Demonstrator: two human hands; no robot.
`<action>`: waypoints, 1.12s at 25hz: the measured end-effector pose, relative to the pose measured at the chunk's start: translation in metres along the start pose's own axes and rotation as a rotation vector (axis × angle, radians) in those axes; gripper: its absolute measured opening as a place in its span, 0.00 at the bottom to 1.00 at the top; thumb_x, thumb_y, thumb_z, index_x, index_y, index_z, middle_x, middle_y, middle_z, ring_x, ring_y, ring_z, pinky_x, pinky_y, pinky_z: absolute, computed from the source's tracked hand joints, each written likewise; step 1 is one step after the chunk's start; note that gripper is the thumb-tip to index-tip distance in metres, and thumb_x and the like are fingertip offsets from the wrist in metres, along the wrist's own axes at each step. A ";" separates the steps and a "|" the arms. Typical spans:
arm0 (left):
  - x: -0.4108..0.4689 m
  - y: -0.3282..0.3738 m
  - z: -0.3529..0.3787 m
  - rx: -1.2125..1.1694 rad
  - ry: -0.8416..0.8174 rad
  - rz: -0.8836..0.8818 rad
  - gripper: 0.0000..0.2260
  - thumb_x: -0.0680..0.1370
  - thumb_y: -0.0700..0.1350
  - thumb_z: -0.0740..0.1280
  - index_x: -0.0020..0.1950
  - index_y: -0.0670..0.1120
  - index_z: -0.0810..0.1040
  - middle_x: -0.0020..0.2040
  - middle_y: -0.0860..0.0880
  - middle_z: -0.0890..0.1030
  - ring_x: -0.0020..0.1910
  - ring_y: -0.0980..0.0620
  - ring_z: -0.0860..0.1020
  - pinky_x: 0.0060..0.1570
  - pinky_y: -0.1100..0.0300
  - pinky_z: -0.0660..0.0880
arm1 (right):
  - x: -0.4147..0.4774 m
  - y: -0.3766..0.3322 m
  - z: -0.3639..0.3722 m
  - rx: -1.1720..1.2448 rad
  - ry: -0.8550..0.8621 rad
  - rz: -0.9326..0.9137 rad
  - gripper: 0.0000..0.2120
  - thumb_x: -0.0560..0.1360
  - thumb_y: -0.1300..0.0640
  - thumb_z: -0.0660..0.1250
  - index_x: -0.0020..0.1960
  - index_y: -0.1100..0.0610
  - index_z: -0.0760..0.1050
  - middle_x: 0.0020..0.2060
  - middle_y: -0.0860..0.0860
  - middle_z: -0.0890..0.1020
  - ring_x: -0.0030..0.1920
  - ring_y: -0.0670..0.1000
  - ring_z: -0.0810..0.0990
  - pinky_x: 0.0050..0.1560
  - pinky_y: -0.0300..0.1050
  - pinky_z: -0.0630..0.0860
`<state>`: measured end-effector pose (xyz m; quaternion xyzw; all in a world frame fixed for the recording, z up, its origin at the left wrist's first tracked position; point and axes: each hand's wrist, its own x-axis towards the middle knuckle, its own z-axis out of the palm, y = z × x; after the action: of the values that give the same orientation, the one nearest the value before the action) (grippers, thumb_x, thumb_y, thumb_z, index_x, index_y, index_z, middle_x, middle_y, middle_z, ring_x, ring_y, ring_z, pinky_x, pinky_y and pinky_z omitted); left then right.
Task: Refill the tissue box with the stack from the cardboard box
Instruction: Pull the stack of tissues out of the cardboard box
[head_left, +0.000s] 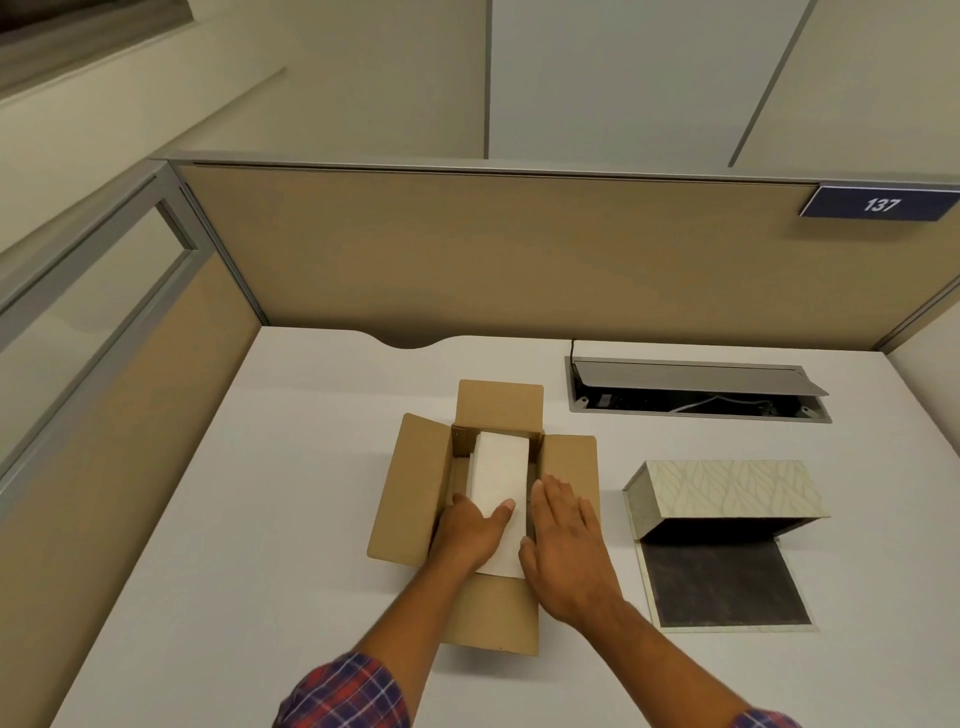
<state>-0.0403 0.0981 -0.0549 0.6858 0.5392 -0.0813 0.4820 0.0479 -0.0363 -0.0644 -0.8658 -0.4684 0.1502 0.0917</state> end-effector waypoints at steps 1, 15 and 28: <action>0.003 0.003 0.001 0.016 -0.008 -0.025 0.38 0.78 0.68 0.65 0.77 0.42 0.67 0.74 0.42 0.76 0.70 0.40 0.77 0.64 0.50 0.77 | -0.004 0.001 0.002 -0.013 -0.015 0.002 0.35 0.83 0.43 0.48 0.86 0.55 0.43 0.86 0.54 0.46 0.85 0.55 0.42 0.81 0.52 0.36; 0.012 0.018 0.006 -0.252 -0.014 -0.114 0.25 0.77 0.52 0.74 0.70 0.41 0.74 0.67 0.41 0.80 0.63 0.40 0.80 0.61 0.47 0.81 | -0.013 0.009 -0.001 -0.002 -0.122 -0.027 0.37 0.83 0.39 0.45 0.85 0.54 0.38 0.86 0.52 0.40 0.85 0.53 0.38 0.80 0.50 0.37; 0.025 -0.001 -0.008 -0.617 -0.250 -0.111 0.26 0.75 0.57 0.75 0.68 0.45 0.80 0.59 0.41 0.87 0.58 0.39 0.85 0.66 0.39 0.79 | -0.014 0.008 -0.002 0.096 -0.143 0.015 0.41 0.80 0.31 0.34 0.85 0.53 0.39 0.86 0.50 0.42 0.85 0.50 0.40 0.79 0.48 0.39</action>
<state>-0.0344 0.1205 -0.0673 0.4621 0.5114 -0.0240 0.7241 0.0479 -0.0528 -0.0627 -0.8510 -0.4595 0.2346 0.0981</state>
